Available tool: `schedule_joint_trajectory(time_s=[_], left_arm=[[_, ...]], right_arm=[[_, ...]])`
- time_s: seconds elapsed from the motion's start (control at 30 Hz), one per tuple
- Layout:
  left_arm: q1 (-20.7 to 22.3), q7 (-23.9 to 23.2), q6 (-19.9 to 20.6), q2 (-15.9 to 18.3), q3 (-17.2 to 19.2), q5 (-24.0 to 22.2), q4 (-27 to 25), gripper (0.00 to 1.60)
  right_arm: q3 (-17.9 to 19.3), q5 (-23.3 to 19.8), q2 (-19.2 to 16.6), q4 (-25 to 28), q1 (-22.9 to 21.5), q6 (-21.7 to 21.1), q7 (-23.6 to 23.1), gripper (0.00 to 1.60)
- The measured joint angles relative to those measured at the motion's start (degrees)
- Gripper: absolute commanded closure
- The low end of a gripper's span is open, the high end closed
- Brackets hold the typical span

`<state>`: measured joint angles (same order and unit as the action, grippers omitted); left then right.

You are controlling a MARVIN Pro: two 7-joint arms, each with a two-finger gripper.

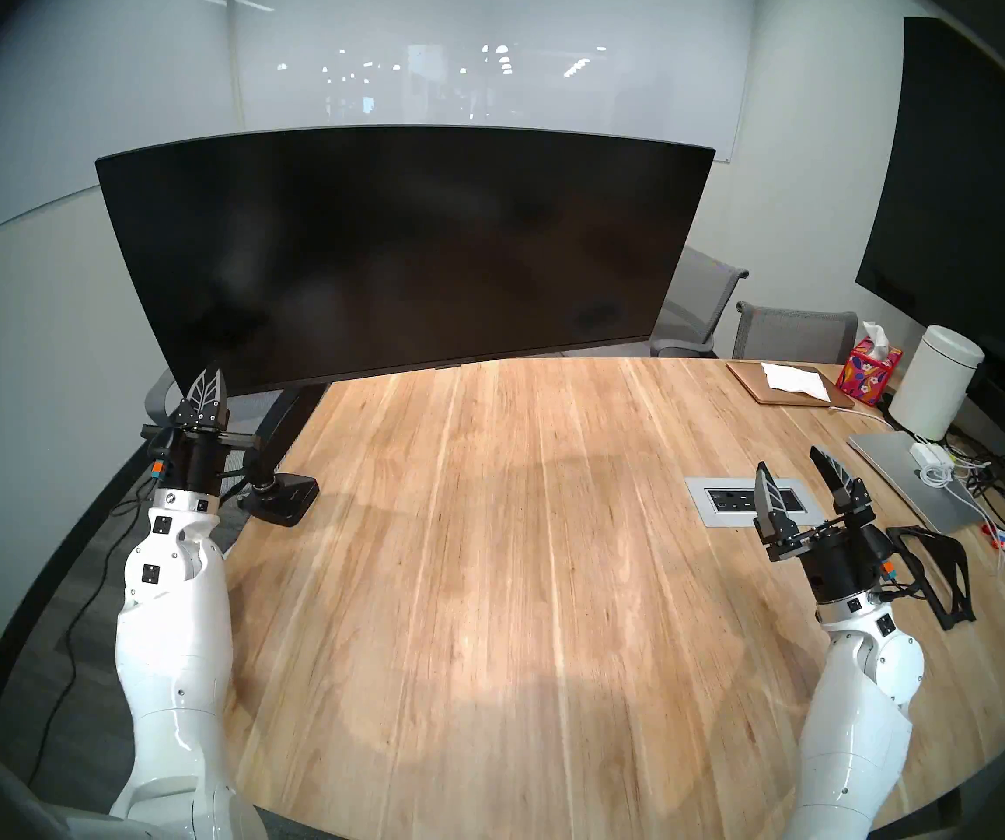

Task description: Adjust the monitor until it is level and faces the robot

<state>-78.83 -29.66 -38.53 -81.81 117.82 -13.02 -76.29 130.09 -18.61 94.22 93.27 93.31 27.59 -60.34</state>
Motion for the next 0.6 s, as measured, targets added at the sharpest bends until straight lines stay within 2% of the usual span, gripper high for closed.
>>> schedule_joint_trajectory(time_s=[0.6], left_arm=[[3.0, 1.6, 0.7, 0.9, -0.9, 0.9, 0.4, 1.60]], right_arm=[[0.0, 0.0, 0.0, 0.0, 0.0, 0.0, 0.0, 0.00]])
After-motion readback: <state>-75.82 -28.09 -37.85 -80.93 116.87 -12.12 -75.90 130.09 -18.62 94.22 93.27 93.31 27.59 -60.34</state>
